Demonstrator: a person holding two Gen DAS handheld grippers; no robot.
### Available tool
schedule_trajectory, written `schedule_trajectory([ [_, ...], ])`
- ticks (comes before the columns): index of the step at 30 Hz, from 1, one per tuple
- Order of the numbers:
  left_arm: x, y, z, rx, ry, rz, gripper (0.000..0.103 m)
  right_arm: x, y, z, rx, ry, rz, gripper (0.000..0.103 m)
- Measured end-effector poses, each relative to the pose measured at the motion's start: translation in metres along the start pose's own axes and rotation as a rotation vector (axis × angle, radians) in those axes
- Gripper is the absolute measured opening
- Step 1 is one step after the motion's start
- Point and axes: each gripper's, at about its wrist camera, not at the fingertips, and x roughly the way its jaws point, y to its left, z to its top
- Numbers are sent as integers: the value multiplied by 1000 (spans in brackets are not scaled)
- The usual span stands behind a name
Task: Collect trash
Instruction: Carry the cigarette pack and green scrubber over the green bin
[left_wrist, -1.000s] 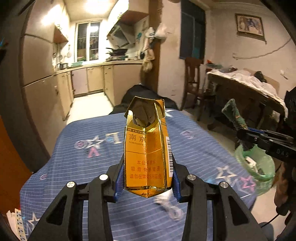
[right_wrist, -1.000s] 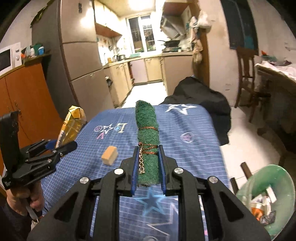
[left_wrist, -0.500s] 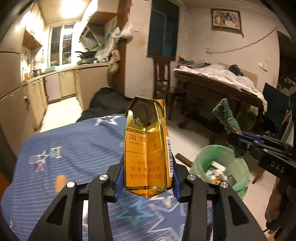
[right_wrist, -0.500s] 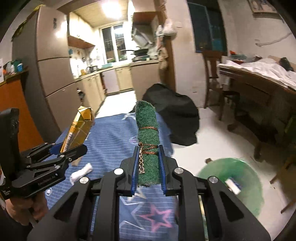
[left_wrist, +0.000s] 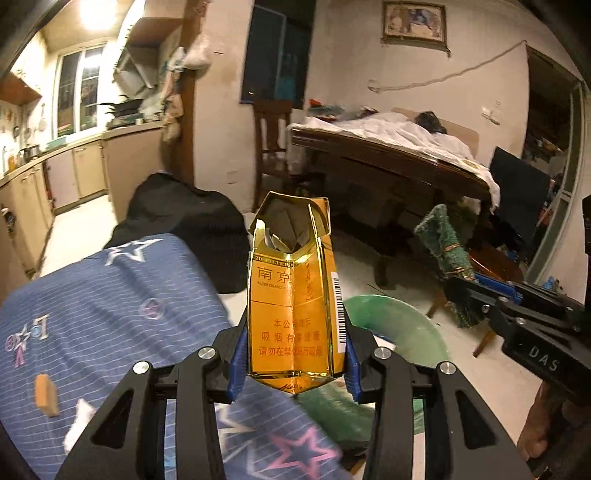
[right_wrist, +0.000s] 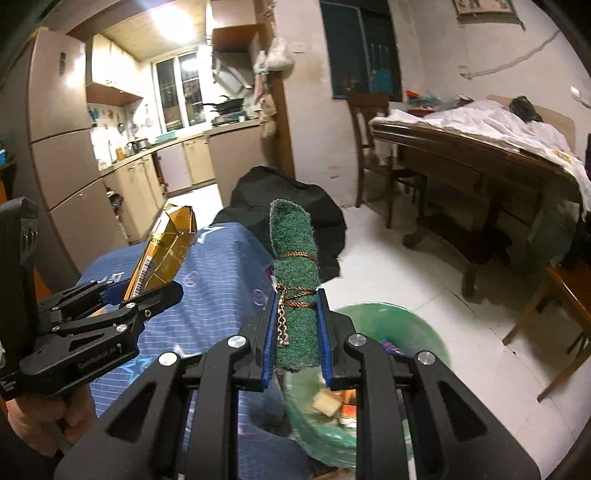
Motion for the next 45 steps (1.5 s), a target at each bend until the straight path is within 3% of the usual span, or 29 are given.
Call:
schedule_trajectory([
  [10,88,-56,6,34,179,-110,43,30,-60,-2,55,154,-57,18],
  [19,160,-59,1,25,333,-150,43,70,-91,-19,128,311,-29,19],
  [25,198,-62,-5,35,404,-151,43,85,-103,-26,150,362,-34,20],
  [45,219,-67,-18,39,430,-145,44,92,-120,-31,173,391,-27,20],
])
